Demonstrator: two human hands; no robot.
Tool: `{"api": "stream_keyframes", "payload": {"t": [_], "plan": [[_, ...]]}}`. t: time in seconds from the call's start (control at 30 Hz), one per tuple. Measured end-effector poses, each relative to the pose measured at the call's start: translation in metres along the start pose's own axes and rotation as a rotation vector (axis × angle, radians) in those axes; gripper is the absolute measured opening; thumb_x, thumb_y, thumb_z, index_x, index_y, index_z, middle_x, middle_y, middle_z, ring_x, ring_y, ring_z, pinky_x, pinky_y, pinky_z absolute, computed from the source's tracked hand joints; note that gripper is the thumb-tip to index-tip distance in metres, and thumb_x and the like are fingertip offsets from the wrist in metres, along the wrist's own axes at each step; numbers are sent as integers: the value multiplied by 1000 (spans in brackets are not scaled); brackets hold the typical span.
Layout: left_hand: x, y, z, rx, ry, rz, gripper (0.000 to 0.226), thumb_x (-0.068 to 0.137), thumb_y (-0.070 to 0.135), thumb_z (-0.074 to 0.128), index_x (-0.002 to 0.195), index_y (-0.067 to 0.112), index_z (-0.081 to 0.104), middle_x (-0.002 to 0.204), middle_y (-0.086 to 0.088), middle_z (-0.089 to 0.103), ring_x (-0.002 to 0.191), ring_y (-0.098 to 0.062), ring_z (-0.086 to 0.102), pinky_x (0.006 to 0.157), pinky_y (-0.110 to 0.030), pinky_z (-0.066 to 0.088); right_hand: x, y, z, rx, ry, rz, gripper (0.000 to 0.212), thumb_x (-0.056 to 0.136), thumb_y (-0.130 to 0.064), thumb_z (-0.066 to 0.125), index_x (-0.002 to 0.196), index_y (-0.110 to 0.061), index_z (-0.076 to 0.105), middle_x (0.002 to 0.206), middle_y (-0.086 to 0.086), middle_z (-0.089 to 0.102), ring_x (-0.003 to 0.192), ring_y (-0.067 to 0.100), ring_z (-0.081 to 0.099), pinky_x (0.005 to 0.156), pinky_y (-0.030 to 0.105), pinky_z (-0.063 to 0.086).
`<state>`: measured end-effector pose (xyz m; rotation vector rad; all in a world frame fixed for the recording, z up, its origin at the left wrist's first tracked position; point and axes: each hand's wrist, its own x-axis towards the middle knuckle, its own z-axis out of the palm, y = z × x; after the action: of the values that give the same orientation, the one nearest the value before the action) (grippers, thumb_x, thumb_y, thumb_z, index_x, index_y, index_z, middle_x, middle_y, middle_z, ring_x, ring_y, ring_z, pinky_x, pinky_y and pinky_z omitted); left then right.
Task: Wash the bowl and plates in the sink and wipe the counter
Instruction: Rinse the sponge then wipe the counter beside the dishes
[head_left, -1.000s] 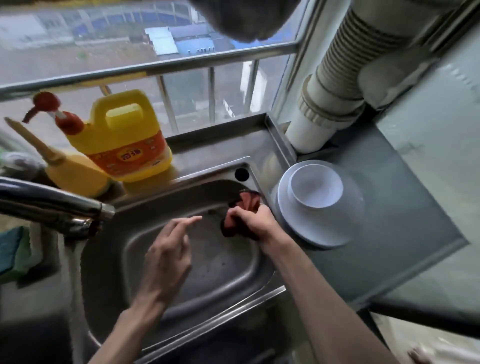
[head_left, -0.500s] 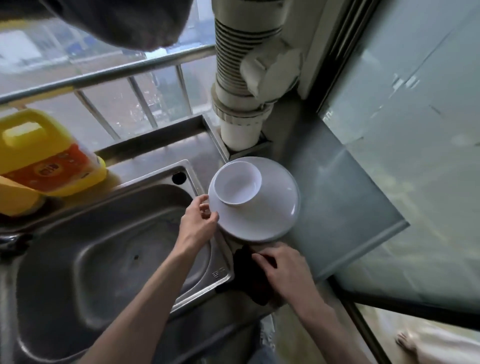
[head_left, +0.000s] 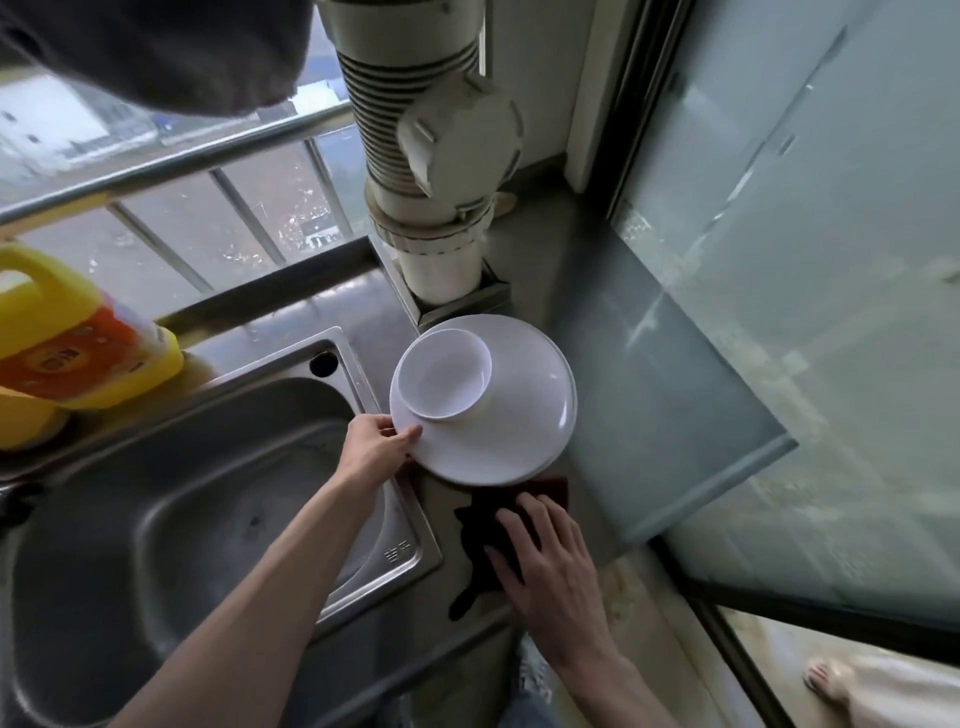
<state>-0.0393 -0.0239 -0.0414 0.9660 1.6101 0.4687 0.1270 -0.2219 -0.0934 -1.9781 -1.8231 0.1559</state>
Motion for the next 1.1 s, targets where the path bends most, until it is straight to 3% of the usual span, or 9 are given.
{"api": "stream_keyframes", "payload": {"t": [0.07, 0.17, 0.47, 0.73, 0.93, 1.03, 1.1], "plan": [[-5, 1, 11, -37, -42, -3, 14, 98, 4, 65, 86, 4, 73, 90, -15, 76, 76, -21, 70, 78, -39, 61, 2, 2, 5, 3, -2, -13, 37, 97, -41, 59, 128, -21, 64, 136, 6, 61, 129, 28, 52, 108, 39, 42], [-14, 6, 25, -200, -105, -36, 16, 101, 1, 57, 95, -1, 71, 87, -13, 76, 69, -18, 73, 61, -30, 63, 4, 6, 12, 14, -20, -42, 39, 97, -39, 62, 131, -21, 61, 140, 5, 59, 132, 27, 49, 112, 40, 40], [-17, 4, 33, -254, -140, 58, 16, 102, -4, 54, 106, 3, 68, 86, -4, 78, 72, -14, 74, 61, -33, 63, 4, 13, 10, -52, -61, -84, 50, 98, -40, 60, 146, -24, 55, 147, 2, 55, 138, 24, 49, 119, 37, 34], [-30, 4, 6, -288, -88, 87, 19, 101, -4, 54, 109, 6, 68, 87, -3, 79, 75, -15, 74, 60, -28, 62, 23, 58, 5, -127, -130, 3, 53, 108, -39, 40, 157, -20, 44, 166, 3, 36, 153, 23, 35, 124, 47, 26], [-40, -6, -40, -292, -54, 86, 20, 101, -2, 55, 115, 4, 67, 102, -14, 75, 80, -18, 74, 63, -28, 63, 85, 80, 3, -169, -160, 234, 62, 108, -44, 26, 165, -21, 20, 171, 4, 16, 159, 20, 10, 128, 43, 7], [-40, -10, -62, -300, -12, 72, 25, 101, -1, 55, 124, 1, 64, 108, -18, 74, 86, -23, 74, 66, -30, 64, 128, 83, 6, -151, -243, 321, 62, 108, -45, 11, 166, -24, 0, 174, 5, 2, 160, 18, -5, 130, 42, -5], [-42, -9, -74, -311, 4, 68, 26, 101, 0, 54, 125, 2, 63, 108, -18, 74, 84, -21, 76, 66, -30, 64, 159, 79, 8, -135, -291, 367, 62, 109, -45, 11, 165, -25, -8, 174, 4, -7, 160, 18, -10, 128, 41, -11]]}}
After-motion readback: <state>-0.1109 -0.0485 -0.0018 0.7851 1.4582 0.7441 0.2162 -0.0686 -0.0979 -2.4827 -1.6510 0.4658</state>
